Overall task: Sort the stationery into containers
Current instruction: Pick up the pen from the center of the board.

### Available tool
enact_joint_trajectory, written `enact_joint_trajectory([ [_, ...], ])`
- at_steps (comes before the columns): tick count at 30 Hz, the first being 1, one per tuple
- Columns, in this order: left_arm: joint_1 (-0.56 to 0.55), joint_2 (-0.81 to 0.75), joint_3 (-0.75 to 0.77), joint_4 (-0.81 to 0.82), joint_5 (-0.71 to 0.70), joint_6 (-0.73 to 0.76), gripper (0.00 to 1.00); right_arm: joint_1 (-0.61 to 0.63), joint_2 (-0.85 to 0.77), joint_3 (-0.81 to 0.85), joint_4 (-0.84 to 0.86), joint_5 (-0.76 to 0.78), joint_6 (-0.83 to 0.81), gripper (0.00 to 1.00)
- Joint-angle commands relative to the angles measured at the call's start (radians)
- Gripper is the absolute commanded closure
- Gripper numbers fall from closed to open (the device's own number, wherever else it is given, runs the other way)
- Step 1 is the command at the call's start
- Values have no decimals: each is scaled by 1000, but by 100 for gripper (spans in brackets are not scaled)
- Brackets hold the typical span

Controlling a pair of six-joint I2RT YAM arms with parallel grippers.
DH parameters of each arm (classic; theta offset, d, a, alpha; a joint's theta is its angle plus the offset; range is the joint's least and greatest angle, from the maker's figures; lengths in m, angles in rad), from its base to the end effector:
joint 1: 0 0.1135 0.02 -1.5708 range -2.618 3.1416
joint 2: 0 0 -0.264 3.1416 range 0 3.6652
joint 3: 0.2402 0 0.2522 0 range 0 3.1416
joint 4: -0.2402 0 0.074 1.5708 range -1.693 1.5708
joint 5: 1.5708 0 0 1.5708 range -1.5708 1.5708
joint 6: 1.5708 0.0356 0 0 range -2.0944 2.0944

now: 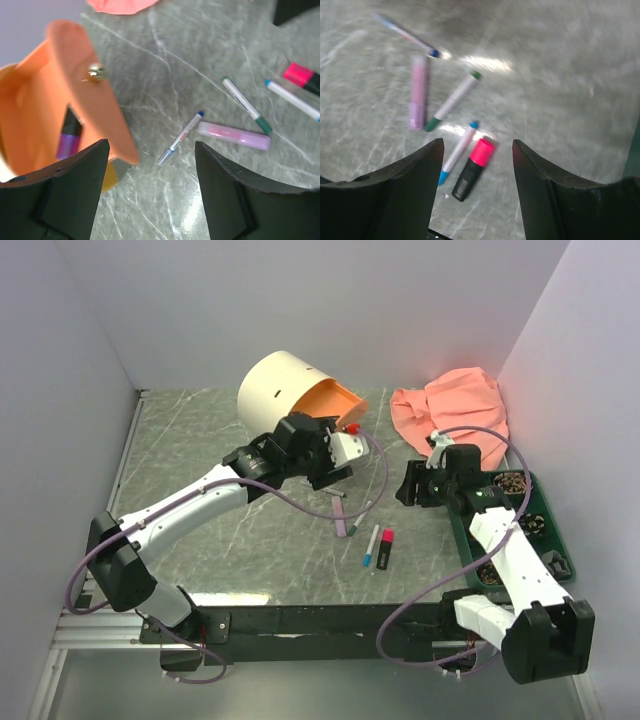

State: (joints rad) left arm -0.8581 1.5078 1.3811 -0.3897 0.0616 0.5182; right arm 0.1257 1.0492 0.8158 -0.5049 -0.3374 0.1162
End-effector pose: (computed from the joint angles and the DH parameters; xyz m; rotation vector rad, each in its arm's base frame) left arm 0.2267 -0.2656 0.3515 1.3610 1.5960 -0.2702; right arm 0.2170 0.0393 0.2717 -0.1845 2.3046 0.5128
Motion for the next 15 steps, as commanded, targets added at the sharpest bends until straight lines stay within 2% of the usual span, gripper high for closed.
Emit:
enact_joint_trajectory([
  [1,4,-6,102,0,-48,-134,26,-8,72,-32,-58,162,160,38],
  [3,16,0,134,-17,-98,-222,27,-8,132,-23,-66,170,189,40],
  [5,79,-38,142,15,-117,-289,25,-3,162,-15,-89,146,201,41],
  [8,181,-89,141,92,-212,-333,16,0,241,-17,-136,149,252,44],
  [12,234,-139,104,146,-356,-250,10,46,294,-43,-167,164,344,48],
  [15,274,-216,8,250,-428,-227,4,132,295,-55,-172,209,431,44],
])
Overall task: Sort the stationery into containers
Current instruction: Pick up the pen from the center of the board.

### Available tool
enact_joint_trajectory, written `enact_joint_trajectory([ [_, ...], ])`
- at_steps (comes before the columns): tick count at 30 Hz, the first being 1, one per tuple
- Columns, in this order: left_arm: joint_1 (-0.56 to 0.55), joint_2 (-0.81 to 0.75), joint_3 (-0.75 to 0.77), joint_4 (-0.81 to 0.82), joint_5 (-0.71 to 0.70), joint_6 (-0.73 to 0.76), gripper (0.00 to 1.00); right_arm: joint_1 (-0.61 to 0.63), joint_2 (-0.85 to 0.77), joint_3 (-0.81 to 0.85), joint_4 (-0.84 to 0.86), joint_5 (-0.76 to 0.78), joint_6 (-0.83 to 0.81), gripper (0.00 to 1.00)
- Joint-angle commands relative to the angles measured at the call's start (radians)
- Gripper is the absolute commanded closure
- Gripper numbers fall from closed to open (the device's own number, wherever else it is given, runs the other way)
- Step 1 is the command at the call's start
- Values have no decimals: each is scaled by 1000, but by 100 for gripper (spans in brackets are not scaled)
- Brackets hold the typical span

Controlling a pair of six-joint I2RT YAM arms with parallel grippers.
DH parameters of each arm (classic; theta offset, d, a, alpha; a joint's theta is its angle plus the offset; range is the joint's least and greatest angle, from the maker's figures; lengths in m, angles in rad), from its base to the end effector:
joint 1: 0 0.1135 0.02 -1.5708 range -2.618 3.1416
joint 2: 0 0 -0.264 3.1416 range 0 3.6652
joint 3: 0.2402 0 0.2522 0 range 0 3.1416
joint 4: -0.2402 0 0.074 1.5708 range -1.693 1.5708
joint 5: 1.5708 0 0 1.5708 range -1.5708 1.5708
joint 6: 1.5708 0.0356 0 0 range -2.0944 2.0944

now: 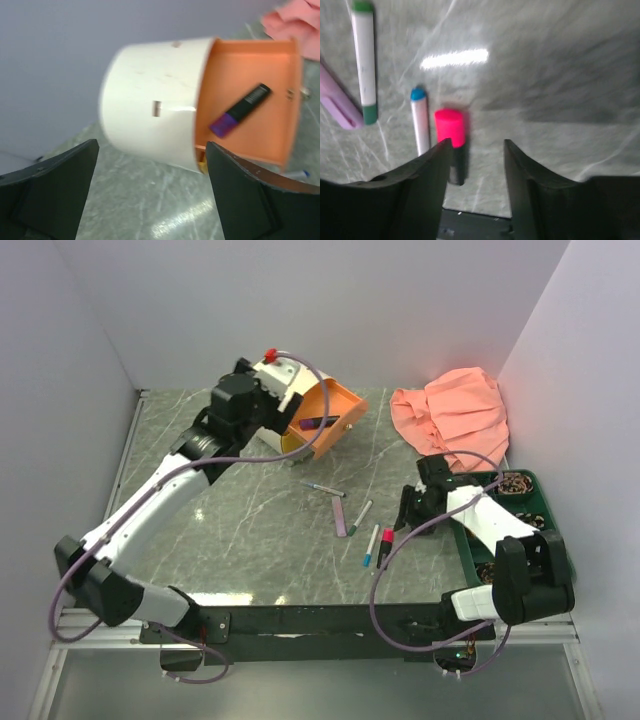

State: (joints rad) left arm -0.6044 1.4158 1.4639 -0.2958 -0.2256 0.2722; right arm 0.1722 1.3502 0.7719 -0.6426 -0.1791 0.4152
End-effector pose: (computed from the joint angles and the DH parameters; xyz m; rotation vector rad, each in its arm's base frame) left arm 0.2731 -0.1789 0.4194 0.6220 1.7021 -0.0307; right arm 0.2329 0.0469 0.1850 0.2987 2.8175 0.3884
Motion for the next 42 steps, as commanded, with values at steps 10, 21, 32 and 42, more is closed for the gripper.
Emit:
enact_joint_trajectory([
  [10,143,-314,-217,159,-149,-11,2,233,112,37,-72,138,260,46],
  [21,301,-382,-220,84,-49,-96,2,349,231,-9,-2,124,326,61],
  [32,325,-413,-189,69,8,-91,2,354,28,61,-130,268,225,100],
  [42,324,-356,-165,9,92,-122,2,325,-63,641,27,135,-58,100],
])
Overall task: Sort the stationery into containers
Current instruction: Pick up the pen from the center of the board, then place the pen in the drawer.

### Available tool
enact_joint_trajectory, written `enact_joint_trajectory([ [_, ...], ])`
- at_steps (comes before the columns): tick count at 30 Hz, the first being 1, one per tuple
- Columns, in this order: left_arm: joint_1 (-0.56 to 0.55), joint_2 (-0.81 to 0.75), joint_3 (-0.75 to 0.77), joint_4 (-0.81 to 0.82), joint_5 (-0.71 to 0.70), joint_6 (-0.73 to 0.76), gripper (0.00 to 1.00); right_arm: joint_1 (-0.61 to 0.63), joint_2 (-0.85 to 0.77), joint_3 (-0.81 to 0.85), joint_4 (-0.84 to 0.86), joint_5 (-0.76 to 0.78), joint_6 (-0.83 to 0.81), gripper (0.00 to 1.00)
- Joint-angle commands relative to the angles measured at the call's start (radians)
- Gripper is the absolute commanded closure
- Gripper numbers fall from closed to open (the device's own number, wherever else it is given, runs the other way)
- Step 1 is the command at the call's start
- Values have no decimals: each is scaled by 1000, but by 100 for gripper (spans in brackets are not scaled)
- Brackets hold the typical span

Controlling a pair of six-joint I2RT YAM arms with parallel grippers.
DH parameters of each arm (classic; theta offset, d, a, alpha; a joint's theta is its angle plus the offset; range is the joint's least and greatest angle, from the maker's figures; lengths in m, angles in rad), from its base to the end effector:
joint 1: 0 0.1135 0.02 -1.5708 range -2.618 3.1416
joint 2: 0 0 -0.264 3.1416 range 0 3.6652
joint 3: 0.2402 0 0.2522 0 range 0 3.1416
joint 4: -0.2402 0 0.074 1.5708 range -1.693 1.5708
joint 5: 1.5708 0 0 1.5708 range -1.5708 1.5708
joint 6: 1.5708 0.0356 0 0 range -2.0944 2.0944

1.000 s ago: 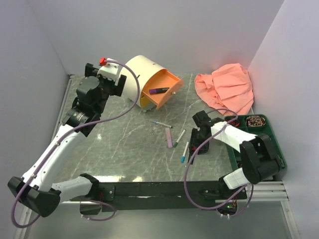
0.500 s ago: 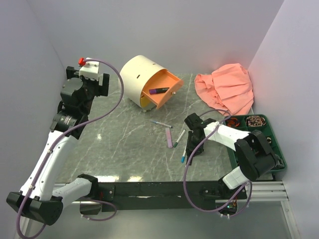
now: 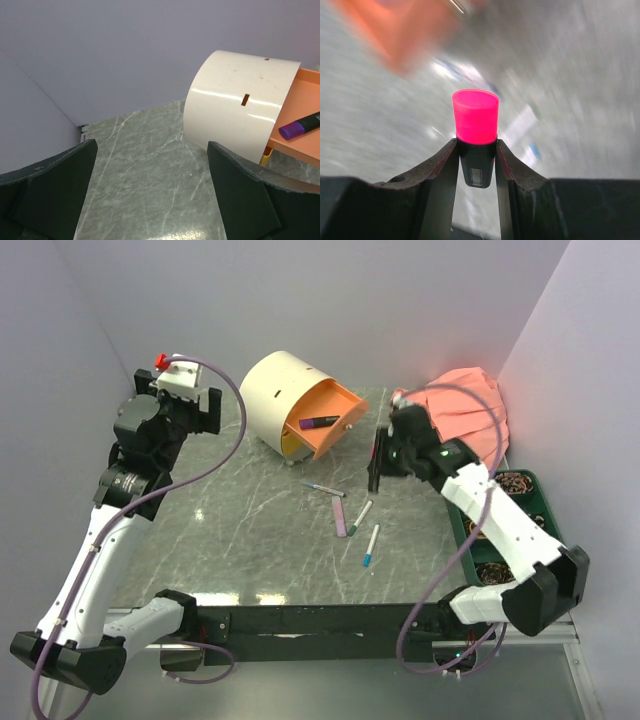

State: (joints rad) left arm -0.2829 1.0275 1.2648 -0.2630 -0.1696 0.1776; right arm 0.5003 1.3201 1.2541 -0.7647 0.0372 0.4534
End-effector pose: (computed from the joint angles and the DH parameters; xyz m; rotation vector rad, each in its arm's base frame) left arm 0.2096 -0.0547 0.4526 0.2348 1.5790 0.0534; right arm 0.2435 0.1316 0.3320 -0.0396 2.4387 0.3939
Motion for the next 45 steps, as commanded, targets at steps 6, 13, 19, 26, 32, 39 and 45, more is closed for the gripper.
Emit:
enact_joint_trajectory([
  [6,20,51,13,-10,28,60,1,-14,111,362,318,-223,-136,100],
  [13,106,91,73,-36,130,10,2,-46,390,591,347,-326,-38,100],
  [19,125,126,104,-45,153,-7,2,-52,517,695,357,-296,-24,100],
  [26,139,126,91,-45,189,-30,2,-88,603,777,361,-333,25,71],
  [32,137,126,111,-74,281,-27,3,-97,538,734,358,-365,24,49],
  [39,-25,121,53,-113,364,46,2,-134,436,630,364,-395,21,43],
  [45,-281,143,-31,-147,363,167,2,-232,263,443,378,-473,-142,40],
])
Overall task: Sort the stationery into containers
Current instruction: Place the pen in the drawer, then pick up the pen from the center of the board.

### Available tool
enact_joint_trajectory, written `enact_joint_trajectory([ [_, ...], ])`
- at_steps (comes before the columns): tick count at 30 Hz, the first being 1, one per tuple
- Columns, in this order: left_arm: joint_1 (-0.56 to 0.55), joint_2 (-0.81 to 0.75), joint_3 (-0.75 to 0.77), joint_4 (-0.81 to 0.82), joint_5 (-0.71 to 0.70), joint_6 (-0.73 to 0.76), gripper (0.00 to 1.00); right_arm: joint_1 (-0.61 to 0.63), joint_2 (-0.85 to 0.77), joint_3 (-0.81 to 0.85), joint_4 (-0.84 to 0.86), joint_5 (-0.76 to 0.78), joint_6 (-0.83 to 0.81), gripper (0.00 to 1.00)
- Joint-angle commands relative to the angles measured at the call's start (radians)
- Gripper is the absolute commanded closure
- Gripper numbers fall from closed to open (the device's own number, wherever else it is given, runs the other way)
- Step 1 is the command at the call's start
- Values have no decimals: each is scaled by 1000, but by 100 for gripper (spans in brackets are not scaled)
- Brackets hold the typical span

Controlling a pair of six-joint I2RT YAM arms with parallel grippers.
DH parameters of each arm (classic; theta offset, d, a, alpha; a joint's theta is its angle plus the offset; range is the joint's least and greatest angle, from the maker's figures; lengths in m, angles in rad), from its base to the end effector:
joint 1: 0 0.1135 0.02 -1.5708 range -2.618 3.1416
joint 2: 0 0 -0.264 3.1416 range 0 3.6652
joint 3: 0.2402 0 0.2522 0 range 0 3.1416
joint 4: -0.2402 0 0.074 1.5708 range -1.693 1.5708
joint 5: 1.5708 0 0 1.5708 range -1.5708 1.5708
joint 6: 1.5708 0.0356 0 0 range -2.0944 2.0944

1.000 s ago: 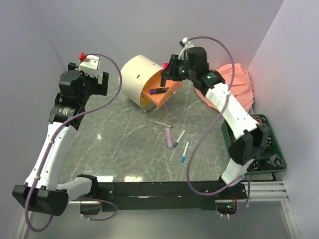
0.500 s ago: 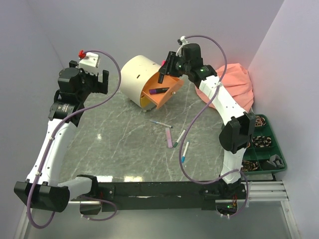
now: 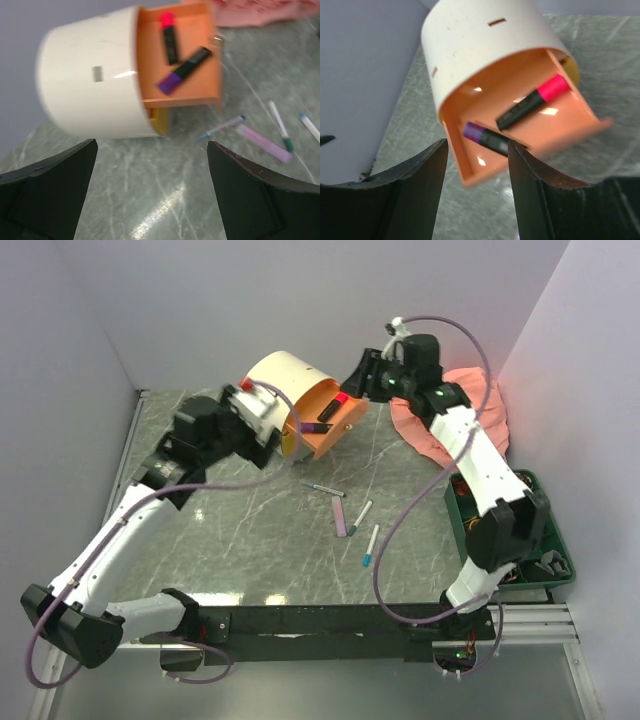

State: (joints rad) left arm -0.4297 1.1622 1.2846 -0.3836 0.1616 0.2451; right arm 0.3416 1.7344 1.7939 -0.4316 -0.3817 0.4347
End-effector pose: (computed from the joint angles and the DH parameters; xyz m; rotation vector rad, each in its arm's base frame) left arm 0.2307 -0.1120 0.4170 0.7147 1.6927 -0.2777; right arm 0.3759 0.1477 0.4095 -0.1707 2.0116 0.8754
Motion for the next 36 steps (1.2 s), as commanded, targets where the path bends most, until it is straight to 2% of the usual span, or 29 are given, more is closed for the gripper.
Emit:
enact_joint_trajectory([
  [1,-168,17,-53,-23,21,112,1,-88,-212,-179,51,-42,-143,40],
  [2,-232,42,-57,-18,10,121,1,-104,-245,-226,60,-33,-164,40],
  [4,-292,74,-59,3,-25,125,1,-162,-327,-350,83,-7,-157,40],
  [8,-472,186,-70,61,-158,83,2,-245,-416,-473,85,21,-130,40],
  [12,-561,301,-36,59,-249,4,2,-297,-522,-567,103,35,-137,39],
  [16,-573,474,96,-40,-275,-186,8,-332,-579,-631,82,40,-148,39],
  [17,-572,547,137,-102,-284,-292,9,-337,-590,-643,83,40,-139,39],
  [18,-570,576,192,-110,-289,-320,10,-337,-607,-656,90,35,-133,39],
  [24,-583,711,298,-172,-319,-424,15,-374,-657,-735,99,14,-102,39],
  [36,-521,752,183,-195,-250,-552,17,-438,-664,-804,117,-34,-93,39],
])
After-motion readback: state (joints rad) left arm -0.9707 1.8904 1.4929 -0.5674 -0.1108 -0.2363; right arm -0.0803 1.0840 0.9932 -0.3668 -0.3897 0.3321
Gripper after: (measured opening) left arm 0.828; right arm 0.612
